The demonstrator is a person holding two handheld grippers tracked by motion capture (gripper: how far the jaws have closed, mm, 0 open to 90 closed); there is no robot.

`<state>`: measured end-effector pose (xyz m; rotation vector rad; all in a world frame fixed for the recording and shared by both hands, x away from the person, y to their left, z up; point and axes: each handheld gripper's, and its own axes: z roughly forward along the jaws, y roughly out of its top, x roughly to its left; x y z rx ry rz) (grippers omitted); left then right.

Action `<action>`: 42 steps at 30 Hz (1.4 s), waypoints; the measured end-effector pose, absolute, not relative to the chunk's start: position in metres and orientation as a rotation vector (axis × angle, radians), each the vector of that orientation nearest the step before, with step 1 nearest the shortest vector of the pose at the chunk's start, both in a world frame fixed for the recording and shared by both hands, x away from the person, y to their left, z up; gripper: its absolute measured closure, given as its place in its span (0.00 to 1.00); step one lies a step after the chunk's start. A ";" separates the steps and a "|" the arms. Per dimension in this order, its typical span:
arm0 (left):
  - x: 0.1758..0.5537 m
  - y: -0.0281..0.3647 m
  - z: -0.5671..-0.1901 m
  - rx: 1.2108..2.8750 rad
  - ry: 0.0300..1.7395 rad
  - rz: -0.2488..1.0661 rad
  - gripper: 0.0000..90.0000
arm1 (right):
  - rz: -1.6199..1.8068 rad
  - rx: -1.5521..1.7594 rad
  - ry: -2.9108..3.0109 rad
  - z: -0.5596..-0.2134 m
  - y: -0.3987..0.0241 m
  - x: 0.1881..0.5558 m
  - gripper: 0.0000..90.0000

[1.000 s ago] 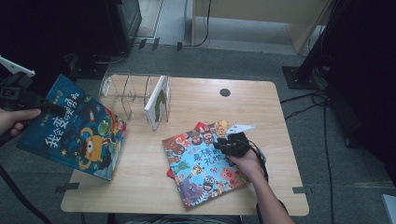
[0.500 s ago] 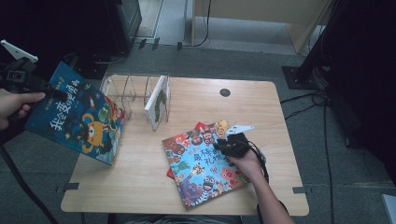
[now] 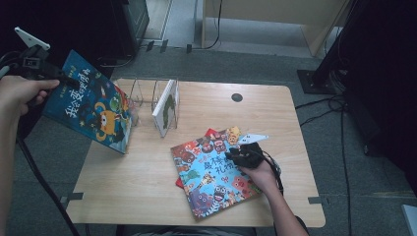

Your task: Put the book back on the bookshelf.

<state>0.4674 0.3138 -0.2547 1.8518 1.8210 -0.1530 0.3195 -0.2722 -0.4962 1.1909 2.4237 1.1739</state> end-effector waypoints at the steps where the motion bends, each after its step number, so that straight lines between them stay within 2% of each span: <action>1: 0.470 0.313 -0.256 1.851 1.821 -0.157 0.91 | 1.173 1.194 2.424 -0.496 -0.272 0.318 0.76; 9: 0.493 0.309 -0.265 1.852 1.807 -0.158 0.90 | 1.162 1.197 2.407 -0.497 -0.275 0.309 0.76; 17: 0.499 0.307 -0.268 1.845 1.774 -0.130 0.88 | 1.155 1.211 2.384 -0.497 -0.283 0.302 0.76; 20: 0.498 0.307 -0.268 1.861 1.781 -0.102 0.80 | 1.156 1.219 2.378 -0.497 -0.285 0.301 0.76; 23: 0.495 0.310 -0.269 1.846 1.776 -0.119 0.78 | 1.157 1.221 2.376 -0.497 -0.285 0.301 0.76; 25: 0.493 0.310 -0.268 1.851 1.751 -0.111 0.71 | 1.161 1.222 2.374 -0.497 -0.285 0.302 0.76; 26: 0.492 0.311 -0.268 1.853 1.747 -0.115 0.71 | 1.161 1.222 2.374 -0.497 -0.285 0.302 0.76; 27: 0.490 0.311 -0.268 1.851 1.739 -0.118 0.64 | 1.164 1.217 2.376 -0.498 -0.285 0.303 0.76; 32: 0.476 0.315 -0.263 1.839 1.678 -0.125 0.55 | 1.171 1.223 2.378 -0.498 -0.285 0.303 0.76; 42: 0.440 0.326 -0.255 1.825 1.681 -0.093 0.49 | 1.169 1.221 2.380 -0.497 -0.284 0.305 0.74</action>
